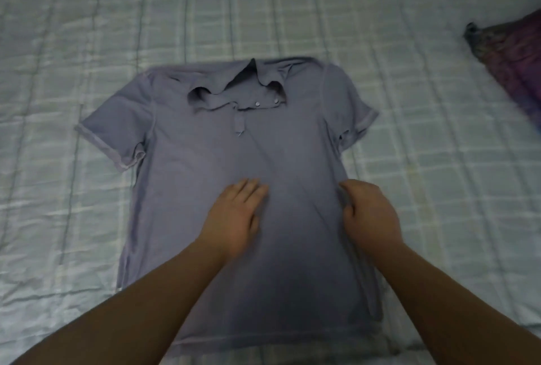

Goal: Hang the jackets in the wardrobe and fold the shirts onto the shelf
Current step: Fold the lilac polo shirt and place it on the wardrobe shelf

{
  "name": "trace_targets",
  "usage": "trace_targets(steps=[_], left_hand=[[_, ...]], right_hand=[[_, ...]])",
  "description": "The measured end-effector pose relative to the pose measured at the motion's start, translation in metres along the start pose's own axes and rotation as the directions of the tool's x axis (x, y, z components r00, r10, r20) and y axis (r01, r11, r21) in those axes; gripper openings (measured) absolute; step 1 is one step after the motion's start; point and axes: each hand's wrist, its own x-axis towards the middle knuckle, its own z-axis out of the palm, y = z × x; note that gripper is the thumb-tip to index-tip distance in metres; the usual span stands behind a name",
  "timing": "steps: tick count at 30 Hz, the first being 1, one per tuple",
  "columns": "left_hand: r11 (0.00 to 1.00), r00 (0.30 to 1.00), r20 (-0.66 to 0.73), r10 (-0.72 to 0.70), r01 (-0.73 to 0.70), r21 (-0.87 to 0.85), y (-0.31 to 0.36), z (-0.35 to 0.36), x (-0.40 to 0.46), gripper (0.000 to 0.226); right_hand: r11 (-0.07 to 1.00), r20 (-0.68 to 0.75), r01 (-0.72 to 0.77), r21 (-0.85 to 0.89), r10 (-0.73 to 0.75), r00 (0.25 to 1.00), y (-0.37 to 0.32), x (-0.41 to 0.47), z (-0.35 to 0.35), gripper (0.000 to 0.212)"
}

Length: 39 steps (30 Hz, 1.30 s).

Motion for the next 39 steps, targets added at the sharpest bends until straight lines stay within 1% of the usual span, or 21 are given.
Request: trace_targets(steps=[1, 3, 6, 9, 10, 11, 13, 16, 17, 18, 19, 20, 21, 23, 25, 28, 30, 31, 33, 36, 39], left_hand=[[1.0, 1.0, -0.013, 0.015, -0.015, 0.004, 0.006, -0.003, 0.023, 0.061], [0.999, 0.998, -0.04, 0.041, -0.041, -0.02, 0.017, -0.007, 0.069, 0.061], [0.996, 0.995, -0.087, 0.048, -0.054, -0.071, 0.035, -0.008, 0.129, 0.064], [0.992, 0.991, -0.117, 0.063, -0.074, -0.098, 0.055, -0.005, 0.181, 0.066], [0.993, 0.991, -0.119, 0.064, -0.075, -0.095, 0.06, -0.002, 0.196, 0.066], [0.993, 0.991, -0.121, 0.062, -0.073, -0.09, 0.063, 0.003, 0.208, 0.065], [0.996, 0.994, -0.102, 0.047, -0.055, -0.076, 0.065, 0.012, 0.229, 0.068], [1.0, 0.999, -0.035, 0.0, 0.0, -0.016, 0.066, 0.023, 0.244, 0.071], [1.0, 1.0, -0.017, -0.006, 0.006, 0.016, 0.069, 0.025, 0.247, 0.072], [0.999, 1.0, -0.008, -0.003, 0.003, 0.044, 0.072, 0.026, 0.249, 0.072], [0.998, 1.0, -0.006, 0.004, -0.004, 0.059, 0.077, 0.027, 0.249, 0.072], [0.998, 1.0, -0.009, 0.01, -0.01, 0.062, 0.082, 0.027, 0.25, 0.071], [0.998, 1.0, -0.018, 0.014, -0.013, 0.061, 0.087, 0.027, 0.252, 0.07], [0.998, 0.999, -0.034, 0.026, -0.024, 0.064, 0.098, 0.03, 0.257, 0.068], [0.998, 0.999, -0.019, 0.027, -0.026, 0.065, 0.106, 0.035, 0.265, 0.068], [0.993, 1.0, -0.001, 0.012, -0.012, 0.113, 0.112, 0.049, 0.272, 0.068], [0.989, 1.0, -0.003, 0.023, -0.022, 0.149, 0.111, 0.06, 0.273, 0.068], [0.987, 1.0, -0.003, 0.026, -0.026, 0.159, 0.111, 0.063, 0.272, 0.068], [0.986, 1.0, 0.001, 0.024, -0.023, 0.162, 0.111, 0.066, 0.273, 0.068], [0.992, 0.999, 0.027, 0.039, -0.042, 0.115, 0.11, 0.054, 0.271, 0.07], [0.997, 0.997, 0.036, 0.07, -0.069, -0.035, 0.101, 0.033, 0.259, 0.07]], right_hand=[[0.998, -0.009, -0.043, 0.036, 0.044, 0.999, 0.006, 0.017, -0.002, 0.044], [0.972, -0.044, -0.164, 0.167, 0.173, 0.984, 0.017, 0.051, -0.003, 0.042], [0.857, -0.076, -0.336, 0.39, 0.394, 0.916, 0.027, 0.102, -0.01, 0.04], [0.75, -0.1, -0.406, 0.522, 0.527, 0.844, 0.04, 0.156, -0.014, 0.046], [0.735, -0.106, -0.415, 0.536, 0.546, 0.831, 0.046, 0.173, -0.014, 0.049], [0.741, -0.105, -0.427, 0.519, 0.551, 0.828, 0.051, 0.188, -0.014, 0.05], [0.758, -0.06, -0.462, 0.46, 0.546, 0.836, 0.06, 0.209, -0.01, 0.046], [0.759, 0.074, -0.52, 0.392, 0.537, 0.84, 0.066, 0.228, -0.005, 0.032], [0.75, 0.111, -0.536, 0.388, 0.54, 0.835, 0.067, 0.232, -0.007, 0.026], [0.721, 0.128, -0.55, 0.422, 0.553, 0.823, 0.067, 0.235, -0.012, 0.023], [0.678, 0.125, -0.554, 0.482, 0.573, 0.81, 0.066, 0.237, -0.02, 0.025], [0.65, 0.09, -0.539, 0.536, 0.59, 0.802, 0.067, 0.239, -0.03, 0.028], [0.653, 0.032, -0.505, 0.564, 0.594, 0.804, 0.068, 0.24, -0.04, 0.028], [0.714, -0.098, -0.409, 0.568, 0.552, 0.828, 0.073, 0.244, -0.056, 0.022], [0.78, -0.163, -0.34, 0.525, 0.484, 0.86, 0.083, 0.251, -0.06, 0.014], [0.863, -0.161, -0.306, 0.402, 0.396, 0.904, 0.104, 0.263, -0.044, 0.009], [0.888, -0.137, -0.322, 0.329, 0.383, 0.914, 0.113, 0.266, -0.03, 0.003], [0.891, -0.134, -0.332, 0.309, 0.386, 0.913, 0.115, 0.267, -0.025, 0.004], [0.883, -0.143, -0.351, 0.313, 0.409, 0.901, 0.116, 0.27, -0.022, 0.007], [0.84, -0.174, -0.373, 0.395, 0.467, 0.867, 0.106, 0.271, -0.035, 0.012], [0.852, -0.252, -0.302, 0.428, 0.433, 0.865, 0.072, 0.266, -0.061, 0.016]])
